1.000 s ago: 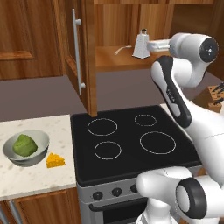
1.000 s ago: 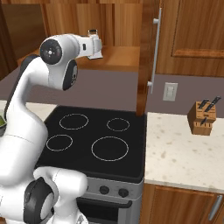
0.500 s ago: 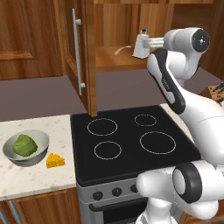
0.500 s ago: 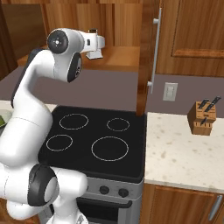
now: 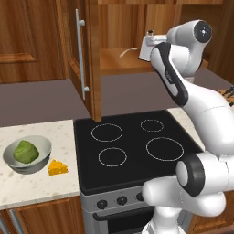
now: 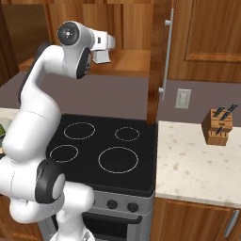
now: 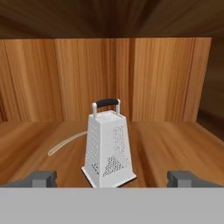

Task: Pick the cheese from the fridge and the cheese grater from the cabinet and place them next to the salad bowl.

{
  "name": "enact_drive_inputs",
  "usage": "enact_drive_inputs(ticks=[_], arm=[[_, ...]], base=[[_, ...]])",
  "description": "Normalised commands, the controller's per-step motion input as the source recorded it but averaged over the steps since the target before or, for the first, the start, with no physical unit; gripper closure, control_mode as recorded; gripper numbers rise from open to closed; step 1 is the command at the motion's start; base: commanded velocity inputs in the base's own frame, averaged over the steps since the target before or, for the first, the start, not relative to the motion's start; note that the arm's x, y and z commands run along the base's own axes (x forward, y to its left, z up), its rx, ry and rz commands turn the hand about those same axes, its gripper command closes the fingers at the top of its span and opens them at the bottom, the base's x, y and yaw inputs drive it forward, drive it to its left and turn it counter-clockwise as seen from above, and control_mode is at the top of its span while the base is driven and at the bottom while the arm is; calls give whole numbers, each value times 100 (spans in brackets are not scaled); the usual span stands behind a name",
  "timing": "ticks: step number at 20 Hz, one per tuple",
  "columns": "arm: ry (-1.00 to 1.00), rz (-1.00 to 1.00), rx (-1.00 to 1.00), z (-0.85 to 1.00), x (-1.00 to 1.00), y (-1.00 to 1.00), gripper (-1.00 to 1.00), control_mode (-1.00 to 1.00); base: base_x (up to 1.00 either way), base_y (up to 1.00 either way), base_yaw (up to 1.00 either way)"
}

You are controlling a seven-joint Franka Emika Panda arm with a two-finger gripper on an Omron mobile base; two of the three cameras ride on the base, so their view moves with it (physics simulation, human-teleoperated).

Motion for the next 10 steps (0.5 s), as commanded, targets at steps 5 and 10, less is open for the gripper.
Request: enact_drive_inputs(ticks=[5, 10], arm=[[8, 0, 3, 0, 32, 0, -100, -100], [4, 0, 5, 0, 8, 0, -100, -100]], base=[[0, 0, 0], [0, 0, 0]])
